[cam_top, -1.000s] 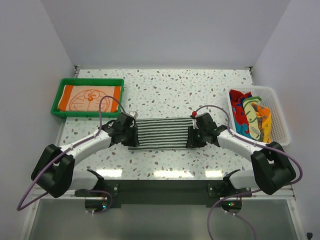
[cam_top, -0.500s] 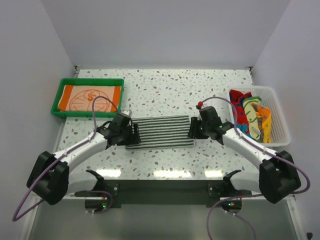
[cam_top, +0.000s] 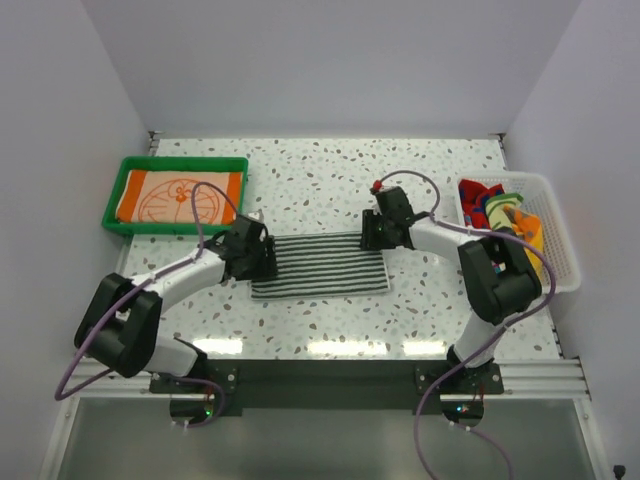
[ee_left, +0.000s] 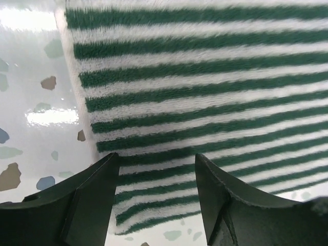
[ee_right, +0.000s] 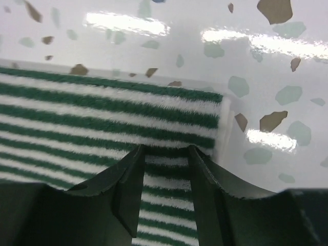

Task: Fold and stack the towels
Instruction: Fold the towel, then neatly place the folded towel into the bin

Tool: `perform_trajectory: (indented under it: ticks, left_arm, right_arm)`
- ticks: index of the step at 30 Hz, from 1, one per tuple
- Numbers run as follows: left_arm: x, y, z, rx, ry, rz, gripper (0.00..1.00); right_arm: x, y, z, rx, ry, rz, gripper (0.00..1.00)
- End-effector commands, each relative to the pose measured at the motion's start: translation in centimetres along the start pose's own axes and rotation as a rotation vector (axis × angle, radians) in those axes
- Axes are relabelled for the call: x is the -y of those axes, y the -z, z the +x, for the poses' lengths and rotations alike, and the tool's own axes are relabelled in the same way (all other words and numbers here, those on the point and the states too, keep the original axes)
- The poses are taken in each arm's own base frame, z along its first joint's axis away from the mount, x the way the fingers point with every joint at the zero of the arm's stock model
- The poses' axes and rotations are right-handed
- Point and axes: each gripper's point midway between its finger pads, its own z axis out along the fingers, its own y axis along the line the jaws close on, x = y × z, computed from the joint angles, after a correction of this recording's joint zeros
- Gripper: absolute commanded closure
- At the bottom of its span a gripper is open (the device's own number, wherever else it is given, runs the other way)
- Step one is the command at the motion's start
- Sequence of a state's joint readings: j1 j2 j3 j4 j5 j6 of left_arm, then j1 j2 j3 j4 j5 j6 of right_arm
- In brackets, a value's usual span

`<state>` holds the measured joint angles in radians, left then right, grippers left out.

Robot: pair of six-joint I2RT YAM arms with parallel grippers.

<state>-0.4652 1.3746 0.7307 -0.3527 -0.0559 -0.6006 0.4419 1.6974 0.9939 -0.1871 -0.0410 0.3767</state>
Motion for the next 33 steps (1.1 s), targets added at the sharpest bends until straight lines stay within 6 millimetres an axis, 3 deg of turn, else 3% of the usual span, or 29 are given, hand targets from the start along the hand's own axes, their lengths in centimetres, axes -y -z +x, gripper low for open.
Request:
perform_trajectory:
  ticks: [1, 6, 10, 11, 12, 17, 20, 22, 23, 24, 26, 27, 29, 30, 31, 33]
  left_arm:
    - [0.0, -1.9, 0.9, -0.016, 0.000, 0.021, 0.34]
    - [2.8, -2.9, 2.6, -0.067, 0.078, 0.166, 0.34]
    - [5.9, -1.9, 2.8, -0.055, 0.135, 0.283, 0.34]
    - [6.7, -1.5, 2.5, -0.051, 0.146, 0.307, 0.34]
    - [6.8, -1.2, 2.3, -0.047, 0.149, 0.309, 0.33]
    - [8.0, 2.7, -2.2, 0.098, 0.130, 0.350, 0.23]
    - [6.7, 4.1, -4.2, 0.135, 0.130, 0.329, 0.12]
    - [4.2, 4.3, -5.5, 0.160, 0.161, 0.281, 0.06]
    - [2.9, 4.2, -5.9, 0.169, 0.156, 0.257, 0.04]
    - [0.5, 4.1, -6.8, 0.180, 0.198, 0.208, 0.02]
    - [-1.5, 4.4, -7.5, 0.184, 0.188, 0.184, 0.00]
    - [-3.3, 4.5, -7.7, 0.183, 0.216, 0.149, 0.00]
    - [-5.5, 5.0, -8.5, 0.208, 0.220, 0.104, 0.00]
    - [-6.2, 5.3, -8.6, 0.215, 0.224, 0.088, 0.00]
    - [-7.0, 5.5, -8.7, 0.224, 0.217, 0.070, 0.00]
    - [-8.2, 5.6, -8.5, 0.232, 0.220, 0.032, 0.00]
  right_arm:
    - [1.5, -2.1, -2.0, 0.039, -0.011, 0.017, 0.56]
    - [5.9, -2.9, -1.3, -0.005, -0.003, 0.129, 0.53]
    - [8.6, -2.2, -2.1, -0.006, -0.069, 0.156, 0.52]
    - [8.7, -1.5, -2.2, -0.022, -0.050, 0.165, 0.51]
    - [8.6, -0.9, -3.5, -0.002, -0.014, 0.172, 0.50]
    - [6.1, 3.0, -6.1, 0.058, 0.074, 0.129, 0.36]
    - [2.0, 5.5, -6.2, 0.085, 0.176, 0.067, 0.26]
    - [-2.5, 6.6, -5.2, 0.086, 0.272, -0.007, 0.22]
    - [-4.0, 6.8, -4.4, 0.074, 0.300, -0.033, 0.21]
    - [-7.1, 7.1, -2.9, 0.065, 0.357, -0.071, 0.21]
    - [-9.9, 7.2, -1.2, 0.044, 0.403, -0.095, 0.19]
    - [-12.4, 7.4, 0.6, 0.030, 0.457, -0.123, 0.19]
    - [-14.8, 6.9, 2.1, 0.015, 0.496, -0.147, 0.19]
    - [-16.6, 7.0, 3.5, 0.004, 0.541, -0.168, 0.21]
    - [-17.1, 5.9, 5.0, -0.036, 0.571, -0.166, 0.25]
    - [-19.7, 6.0, 6.3, -0.055, 0.636, -0.203, 0.30]
